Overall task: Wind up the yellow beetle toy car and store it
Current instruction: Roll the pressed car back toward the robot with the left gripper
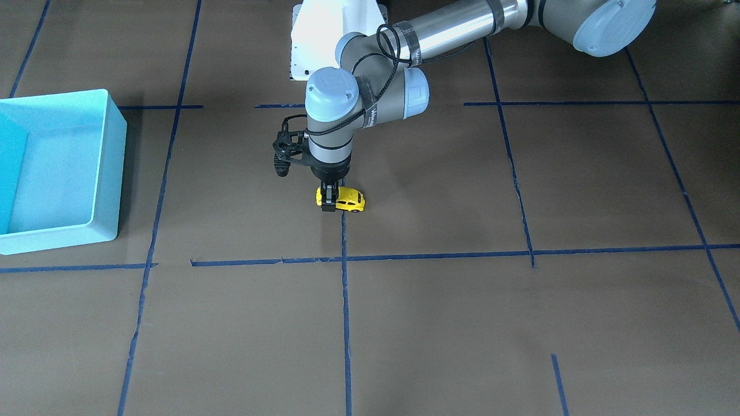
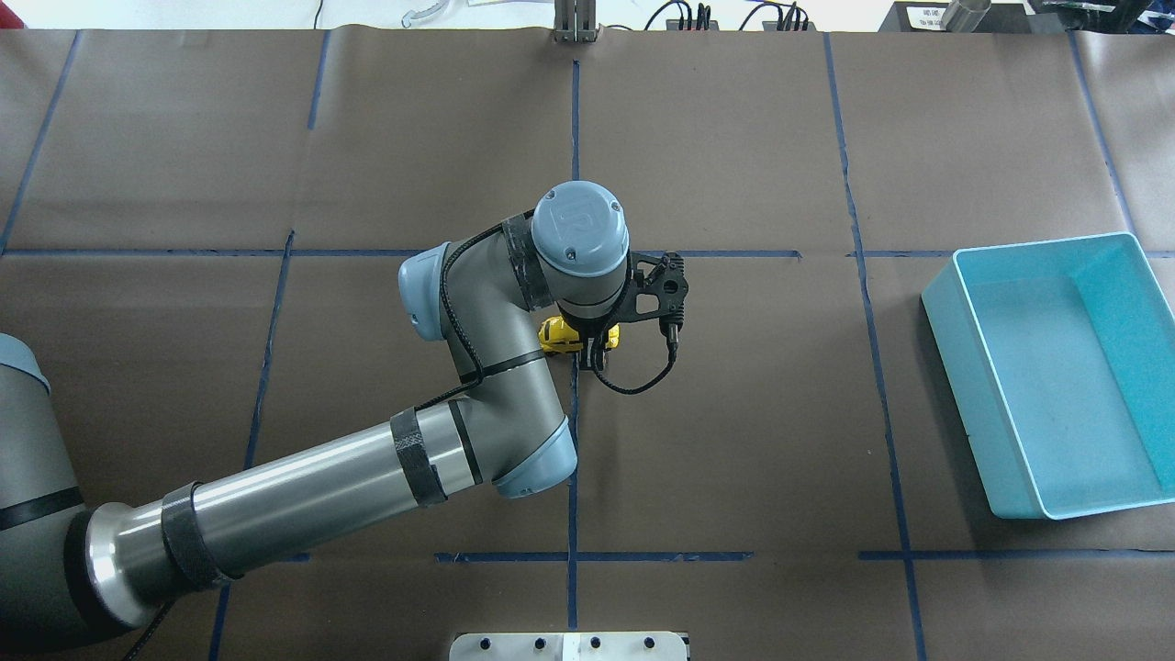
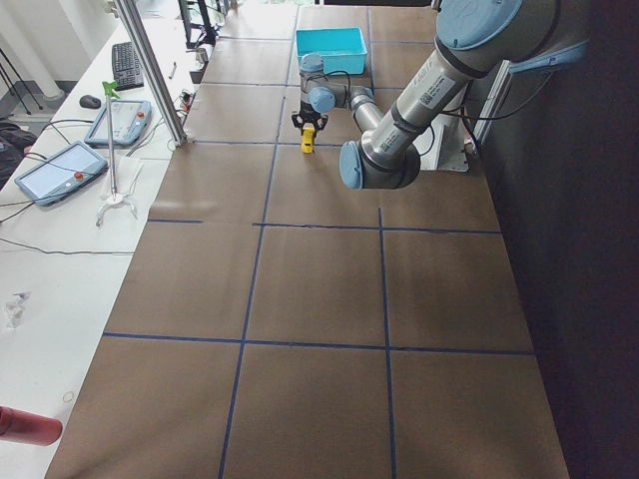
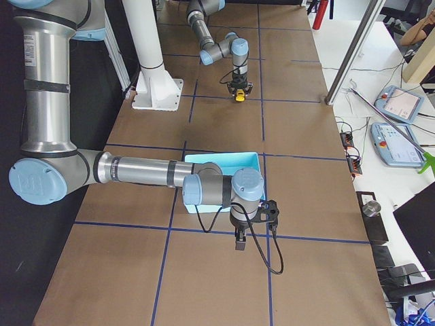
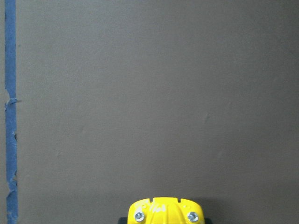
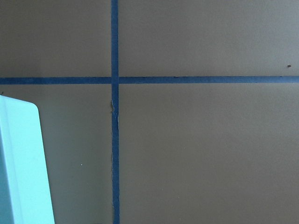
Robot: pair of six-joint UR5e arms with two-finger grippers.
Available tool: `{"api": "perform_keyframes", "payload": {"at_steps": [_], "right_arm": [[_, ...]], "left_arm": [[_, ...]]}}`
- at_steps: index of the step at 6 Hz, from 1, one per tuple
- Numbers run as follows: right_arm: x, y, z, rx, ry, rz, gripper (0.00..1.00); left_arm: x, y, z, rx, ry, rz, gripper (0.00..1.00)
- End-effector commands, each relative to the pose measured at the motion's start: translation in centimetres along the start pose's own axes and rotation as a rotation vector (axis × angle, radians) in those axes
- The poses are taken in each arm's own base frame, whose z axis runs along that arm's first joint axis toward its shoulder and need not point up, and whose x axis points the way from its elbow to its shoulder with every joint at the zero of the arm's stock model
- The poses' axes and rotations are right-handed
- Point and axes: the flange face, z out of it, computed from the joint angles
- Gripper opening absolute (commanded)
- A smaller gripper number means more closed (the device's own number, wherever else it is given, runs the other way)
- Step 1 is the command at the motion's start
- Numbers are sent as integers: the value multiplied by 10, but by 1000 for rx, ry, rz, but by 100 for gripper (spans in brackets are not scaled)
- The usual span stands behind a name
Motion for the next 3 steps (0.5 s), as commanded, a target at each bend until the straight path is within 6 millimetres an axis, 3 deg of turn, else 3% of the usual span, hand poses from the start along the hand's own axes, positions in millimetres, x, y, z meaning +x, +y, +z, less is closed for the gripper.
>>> {"api": "perform_keyframes", "payload": {"at_steps": [1,3], "right_arm": [[0,0,0,0,0,0,100],[0,0,0,1,0,-1,100]], "left_arm": [[0,4,1,0,-1,-1,3],[1,10,5,5,-2,0,3]]}}
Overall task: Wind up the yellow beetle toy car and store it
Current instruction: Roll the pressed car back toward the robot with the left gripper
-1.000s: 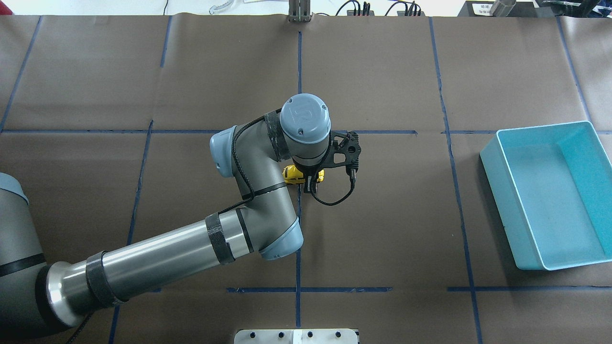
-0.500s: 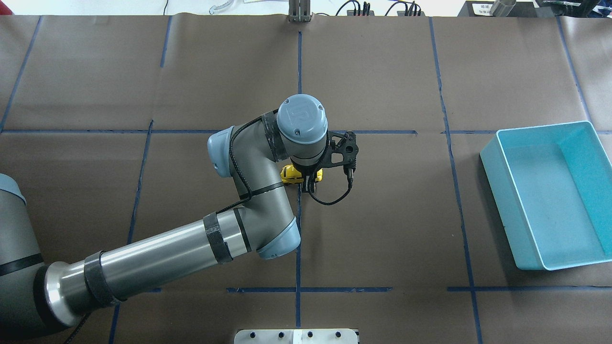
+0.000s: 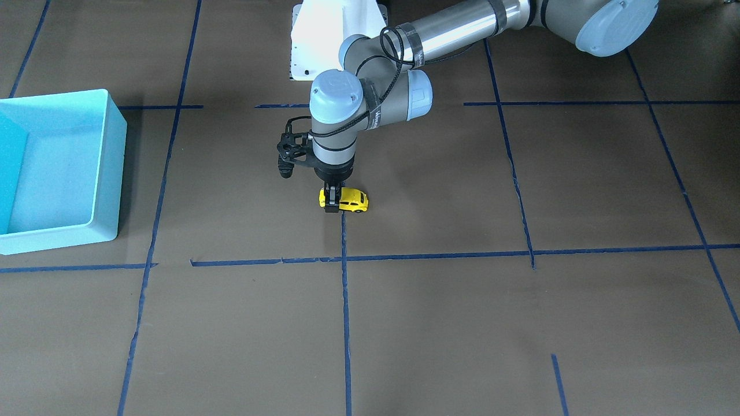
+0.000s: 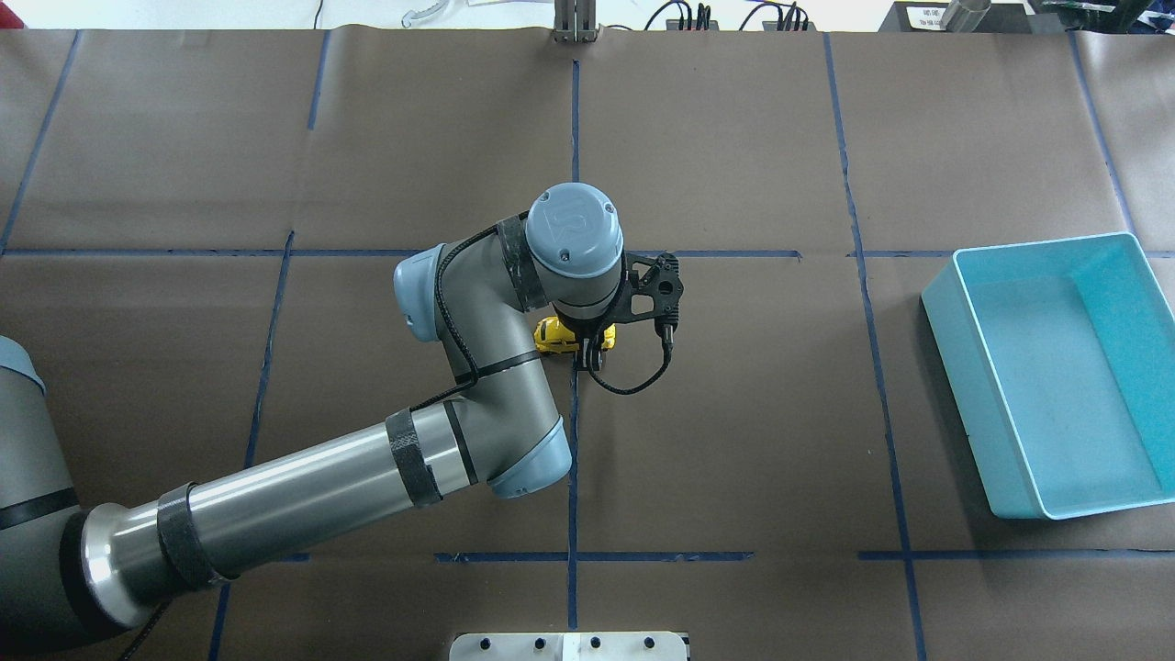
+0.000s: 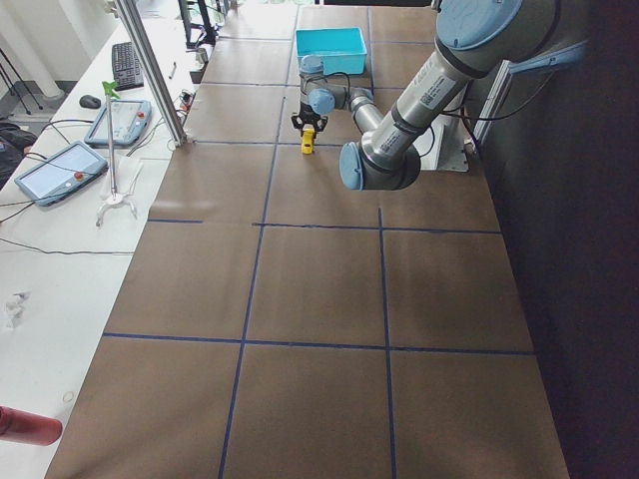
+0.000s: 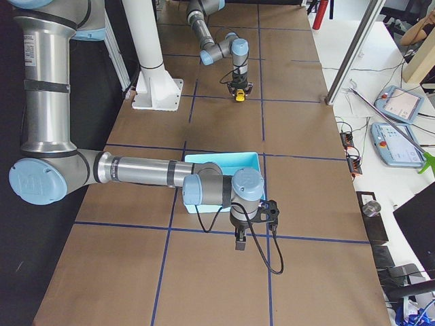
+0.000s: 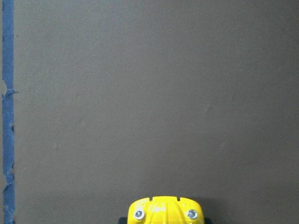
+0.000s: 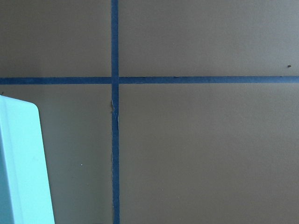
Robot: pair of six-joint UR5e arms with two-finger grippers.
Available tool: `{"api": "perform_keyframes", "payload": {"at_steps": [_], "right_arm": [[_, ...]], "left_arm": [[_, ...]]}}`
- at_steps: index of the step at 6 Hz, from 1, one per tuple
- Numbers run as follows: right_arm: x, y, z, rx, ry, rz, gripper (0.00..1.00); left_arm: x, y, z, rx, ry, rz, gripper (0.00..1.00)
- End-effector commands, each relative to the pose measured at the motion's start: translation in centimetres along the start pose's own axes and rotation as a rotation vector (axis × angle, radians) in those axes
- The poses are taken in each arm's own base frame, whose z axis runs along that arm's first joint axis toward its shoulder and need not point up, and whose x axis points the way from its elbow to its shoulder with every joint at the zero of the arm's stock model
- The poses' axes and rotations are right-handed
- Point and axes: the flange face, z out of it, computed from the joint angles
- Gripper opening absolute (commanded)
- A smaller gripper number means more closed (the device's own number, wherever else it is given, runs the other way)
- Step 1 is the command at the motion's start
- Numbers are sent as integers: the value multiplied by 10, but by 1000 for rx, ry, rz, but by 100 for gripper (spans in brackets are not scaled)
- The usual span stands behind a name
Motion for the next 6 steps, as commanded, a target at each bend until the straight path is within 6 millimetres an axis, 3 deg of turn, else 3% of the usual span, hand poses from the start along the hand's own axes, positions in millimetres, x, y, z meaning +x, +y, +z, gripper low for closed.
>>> {"api": "perform_keyframes", "payload": {"at_steps": [1,6], "right_arm": [[0,0,0,0,0,0,100],[-4,-1,-3,6,-8,-6,100]], "left_arm": [[1,9,4,8,-4,1,3],[-1,41,6,22,29,-20,3]]}}
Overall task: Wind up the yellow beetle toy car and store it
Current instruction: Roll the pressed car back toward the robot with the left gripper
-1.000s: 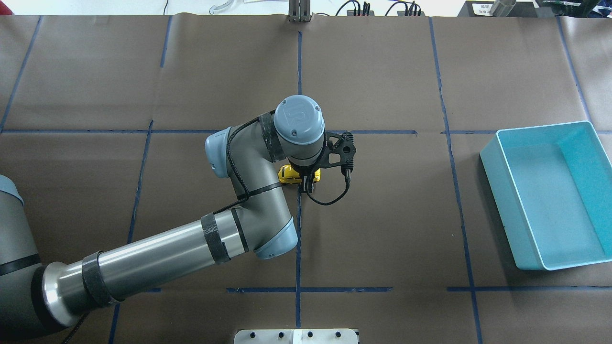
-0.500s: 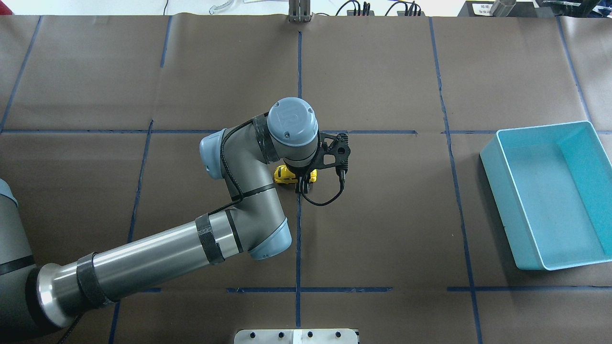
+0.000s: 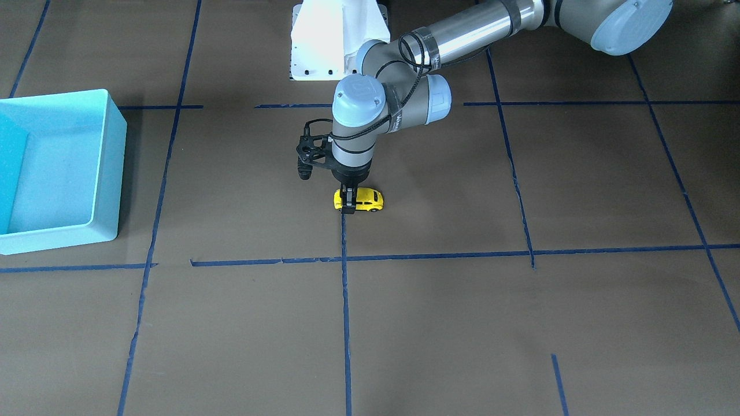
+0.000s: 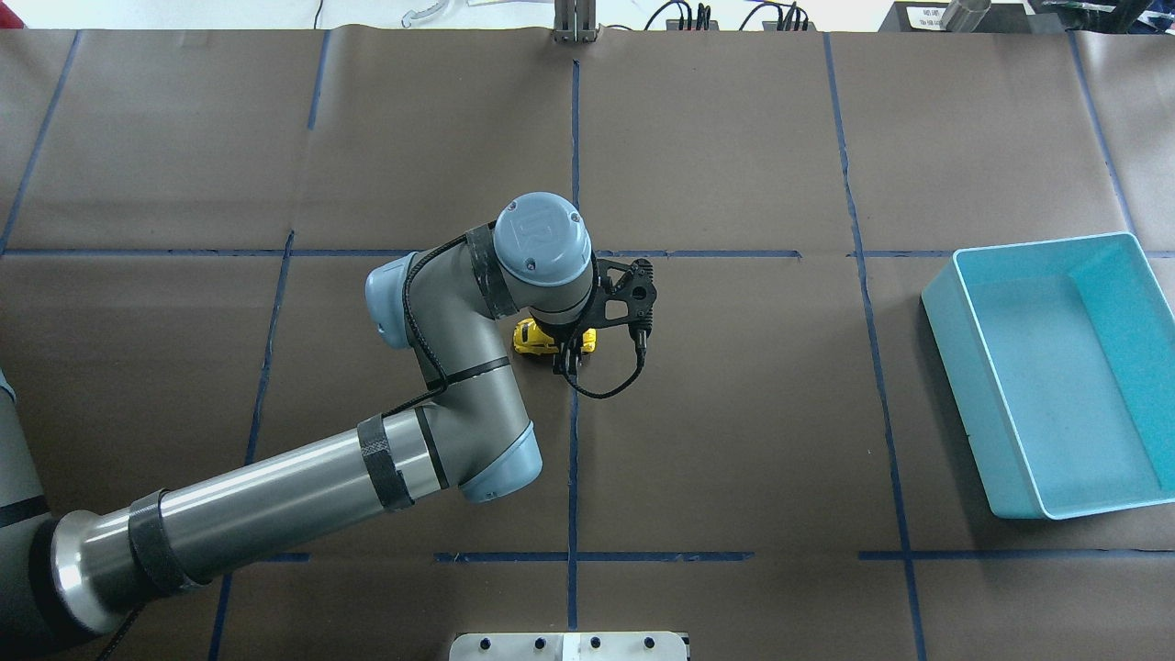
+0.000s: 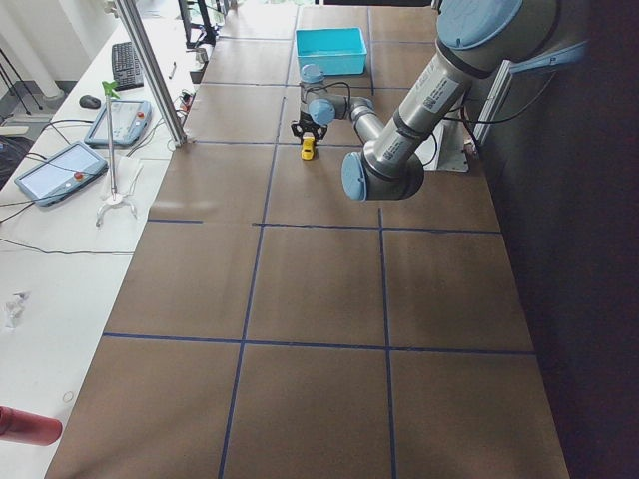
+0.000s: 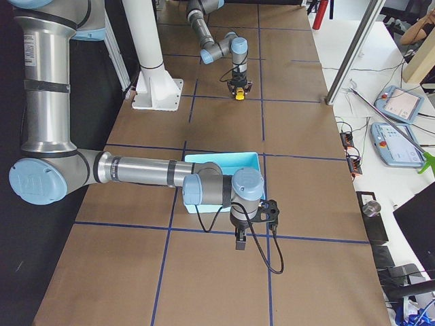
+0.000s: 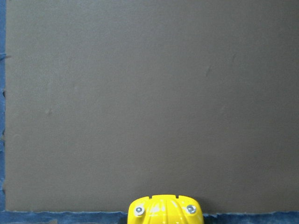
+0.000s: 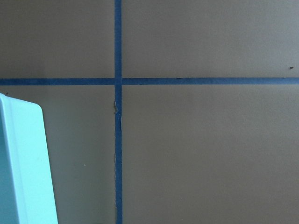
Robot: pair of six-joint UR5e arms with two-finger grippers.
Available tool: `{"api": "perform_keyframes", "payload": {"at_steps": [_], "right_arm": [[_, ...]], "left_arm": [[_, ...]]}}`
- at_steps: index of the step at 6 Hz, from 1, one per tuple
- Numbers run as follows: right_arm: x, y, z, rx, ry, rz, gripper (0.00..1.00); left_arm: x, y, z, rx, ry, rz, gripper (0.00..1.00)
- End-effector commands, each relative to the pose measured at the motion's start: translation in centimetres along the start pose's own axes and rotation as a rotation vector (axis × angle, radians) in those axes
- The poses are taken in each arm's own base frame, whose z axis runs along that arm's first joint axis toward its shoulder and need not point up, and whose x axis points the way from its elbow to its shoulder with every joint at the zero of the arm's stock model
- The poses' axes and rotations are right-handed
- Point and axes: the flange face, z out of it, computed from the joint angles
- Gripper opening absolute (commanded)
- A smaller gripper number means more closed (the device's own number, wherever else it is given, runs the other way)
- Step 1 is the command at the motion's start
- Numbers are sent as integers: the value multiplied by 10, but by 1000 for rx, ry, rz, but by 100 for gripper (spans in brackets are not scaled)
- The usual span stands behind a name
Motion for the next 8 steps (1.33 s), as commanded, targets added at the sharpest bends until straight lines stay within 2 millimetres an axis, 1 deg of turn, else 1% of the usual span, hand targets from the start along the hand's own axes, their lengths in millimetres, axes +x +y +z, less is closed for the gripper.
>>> {"api": "perform_keyframes", "payload": {"at_steps": [1,2,3,4,5,6,8], "right_arm": [[-2,-1,-2,4,-5,-3,100],[-1,-1,-1,2,-3,-2,100],[-1,-1,-1,3,-2,-2,100],[-1,-1,-1,2,-3,-2,100],[-1,-1,-1,2,-3,-2,100],[-1,-1,-1,2,-3,-2,100],[0,-1,-1,1,2,-1,100]], "left_arm": [[-5,12,-2,8,25,-14,3],[-4,19,1,2,33,-17,3],[-6,21,0,7,41,-18,3],[-2,33,3,5,41,-19,3],[0,44,0,8,38,-19,3],[6,56,-1,11,38,-17,3],[13,71,-3,11,38,-14,3]]}}
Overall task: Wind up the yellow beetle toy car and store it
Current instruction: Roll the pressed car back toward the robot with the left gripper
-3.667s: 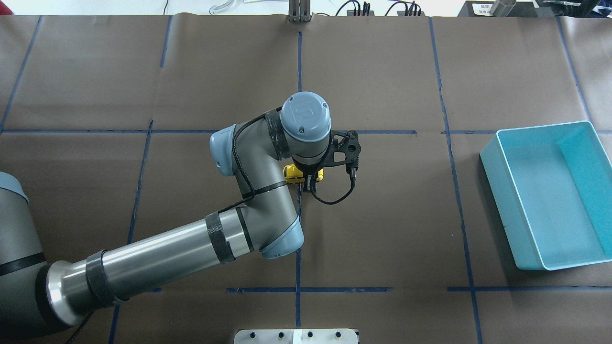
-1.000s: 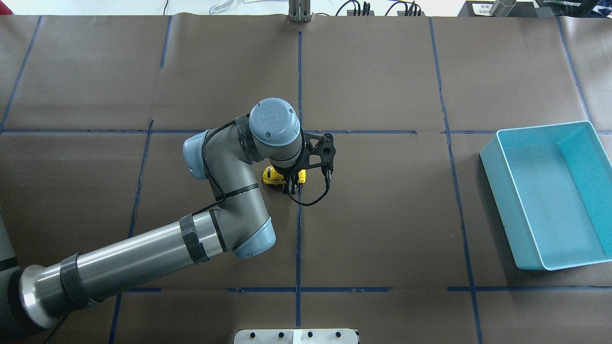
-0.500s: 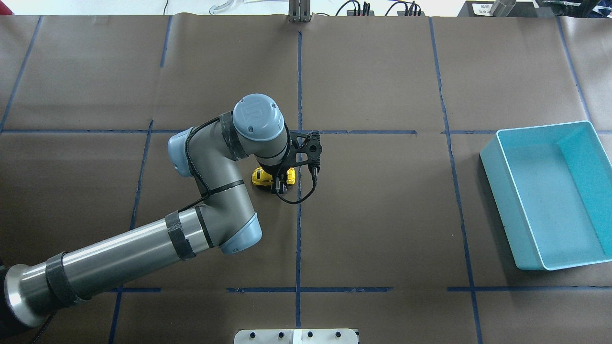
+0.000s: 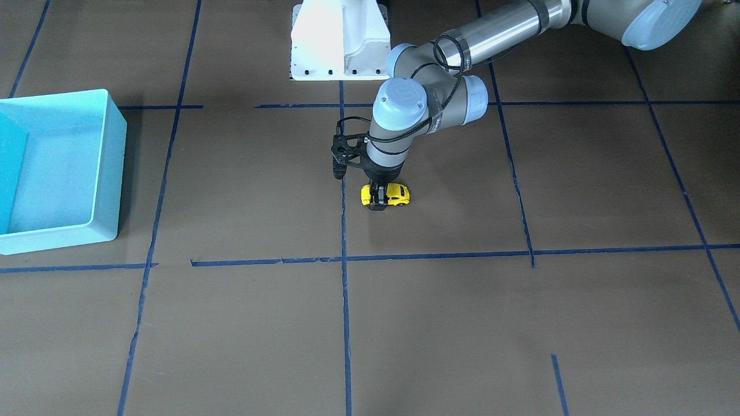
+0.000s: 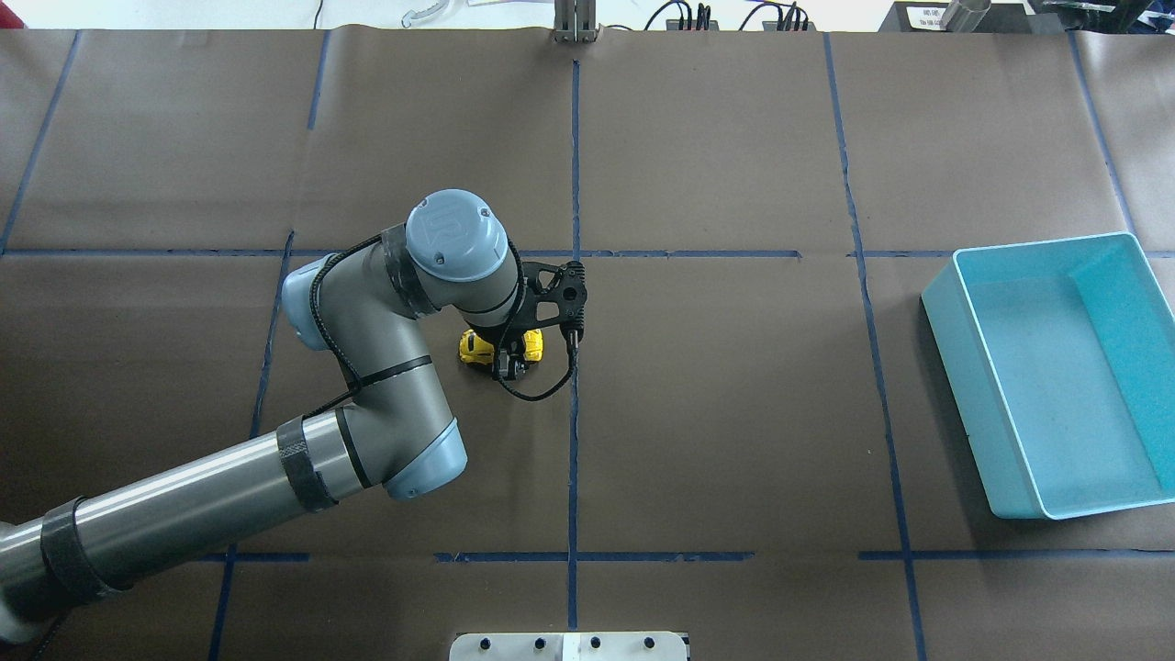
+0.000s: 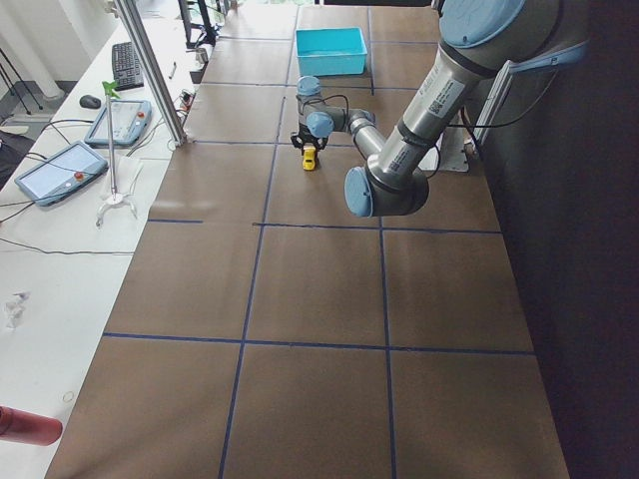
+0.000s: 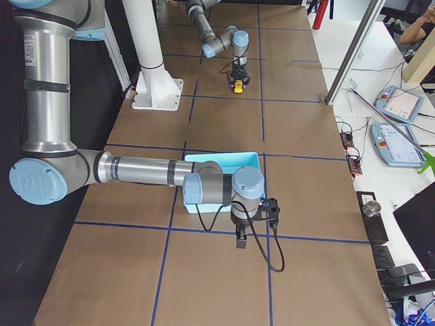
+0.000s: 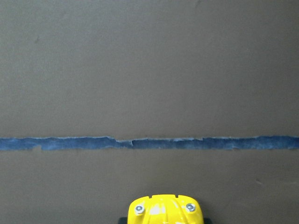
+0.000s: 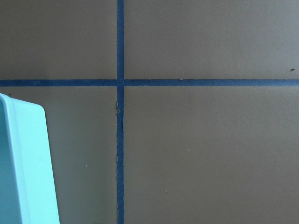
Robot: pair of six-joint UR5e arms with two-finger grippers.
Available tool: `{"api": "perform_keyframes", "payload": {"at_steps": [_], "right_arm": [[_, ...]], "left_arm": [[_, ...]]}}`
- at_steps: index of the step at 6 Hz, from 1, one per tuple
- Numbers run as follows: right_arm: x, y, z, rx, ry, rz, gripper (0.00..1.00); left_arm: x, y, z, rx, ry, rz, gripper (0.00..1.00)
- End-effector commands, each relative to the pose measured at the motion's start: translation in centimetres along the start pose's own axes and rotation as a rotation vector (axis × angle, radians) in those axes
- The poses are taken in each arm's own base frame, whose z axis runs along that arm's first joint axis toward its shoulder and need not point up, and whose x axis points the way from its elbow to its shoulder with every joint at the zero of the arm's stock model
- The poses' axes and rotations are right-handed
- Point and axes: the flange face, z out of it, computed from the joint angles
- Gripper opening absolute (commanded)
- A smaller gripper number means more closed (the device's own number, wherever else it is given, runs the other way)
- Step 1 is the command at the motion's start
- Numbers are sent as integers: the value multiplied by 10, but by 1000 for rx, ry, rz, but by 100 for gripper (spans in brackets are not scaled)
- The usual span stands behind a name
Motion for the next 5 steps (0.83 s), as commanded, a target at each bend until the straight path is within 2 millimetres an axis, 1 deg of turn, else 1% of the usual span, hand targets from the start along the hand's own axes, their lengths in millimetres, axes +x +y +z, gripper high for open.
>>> {"api": "perform_keyframes", "payload": {"at_steps": [1,2,3,4,5], "right_arm": [[0,0,0,0,1,0,100],[0,0,0,-1,1,1,100],[0,0,0,-1,1,1,100],[1,0,0,-1,2,1,100],[1,0,0,-1,2,1,100]], "left_arm": [[3,7,0,0,1,2,3],[3,8,0,-2,1,1,3],[4,6,0,0,0,6,28],[6,4,1,14,-6,15,99],[6,3,1,15,-7,17,100]]}}
